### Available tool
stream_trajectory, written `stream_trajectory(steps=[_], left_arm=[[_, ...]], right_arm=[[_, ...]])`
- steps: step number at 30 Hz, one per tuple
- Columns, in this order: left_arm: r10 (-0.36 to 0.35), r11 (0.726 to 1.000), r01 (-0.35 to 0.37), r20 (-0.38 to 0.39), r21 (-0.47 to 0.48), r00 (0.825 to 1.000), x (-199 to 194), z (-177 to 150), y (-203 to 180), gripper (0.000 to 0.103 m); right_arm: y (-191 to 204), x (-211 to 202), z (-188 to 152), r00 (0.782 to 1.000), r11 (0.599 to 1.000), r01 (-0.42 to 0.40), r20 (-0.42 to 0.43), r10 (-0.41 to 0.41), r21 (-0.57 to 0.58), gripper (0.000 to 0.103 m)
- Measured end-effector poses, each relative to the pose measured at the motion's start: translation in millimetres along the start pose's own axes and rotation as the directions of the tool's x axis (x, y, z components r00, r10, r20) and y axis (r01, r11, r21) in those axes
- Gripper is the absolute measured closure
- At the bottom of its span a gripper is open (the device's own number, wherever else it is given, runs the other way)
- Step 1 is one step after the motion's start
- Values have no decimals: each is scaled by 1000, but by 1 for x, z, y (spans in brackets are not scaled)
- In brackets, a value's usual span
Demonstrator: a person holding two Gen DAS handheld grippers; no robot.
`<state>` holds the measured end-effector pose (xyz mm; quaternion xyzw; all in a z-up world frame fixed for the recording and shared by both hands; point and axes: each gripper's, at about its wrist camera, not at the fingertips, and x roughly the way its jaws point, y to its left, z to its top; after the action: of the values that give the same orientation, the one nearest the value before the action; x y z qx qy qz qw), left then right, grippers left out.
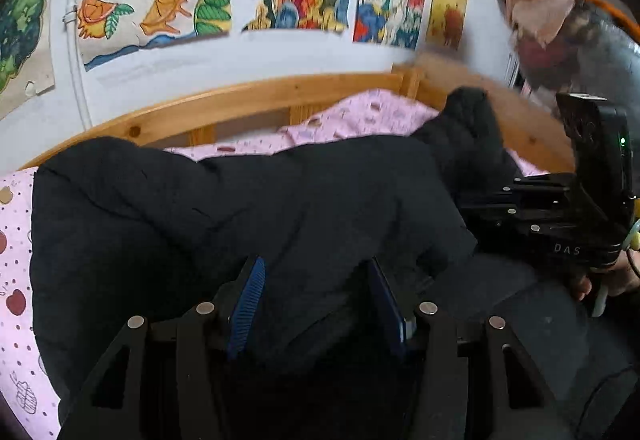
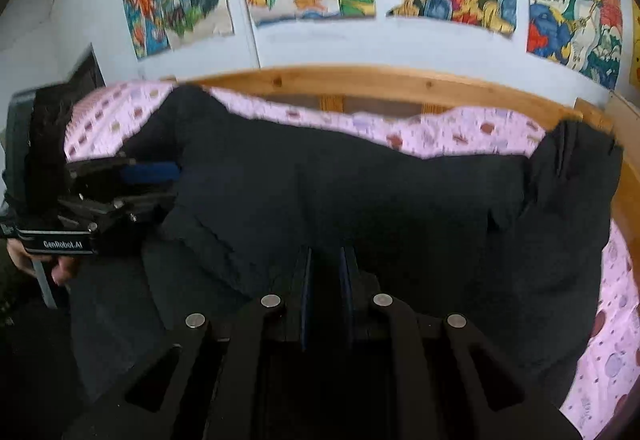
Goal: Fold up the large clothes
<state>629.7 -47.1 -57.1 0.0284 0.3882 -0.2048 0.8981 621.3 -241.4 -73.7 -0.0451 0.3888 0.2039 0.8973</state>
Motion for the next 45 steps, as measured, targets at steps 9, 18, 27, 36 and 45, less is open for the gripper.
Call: stream_trajectory(steps=[9, 18, 27, 36, 45], left_arm=[[124, 990, -122, -31, 74, 992, 25, -8, -17, 50], [122, 990, -122, -1, 75, 993, 22, -10, -18, 49], [137, 990, -137, 23, -20, 990, -2, -4, -8, 15], [119, 989, -113, 58, -100, 991, -44, -3, -2, 11], [110, 994, -108, 100, -32, 989, -108, -13, -28, 5]], right_arm=[[0, 19, -10, 999, 999, 31, -21, -32, -18, 90], [6, 17, -14, 998, 997, 64, -10, -65, -50, 90], [3, -6, -14, 999, 1000, -9, 37, 9, -12, 59], [14, -38, -16, 997, 1000, 21, 77, -19, -23, 29], [35, -100, -28, 991, 998, 39, 130, -33, -43, 15]])
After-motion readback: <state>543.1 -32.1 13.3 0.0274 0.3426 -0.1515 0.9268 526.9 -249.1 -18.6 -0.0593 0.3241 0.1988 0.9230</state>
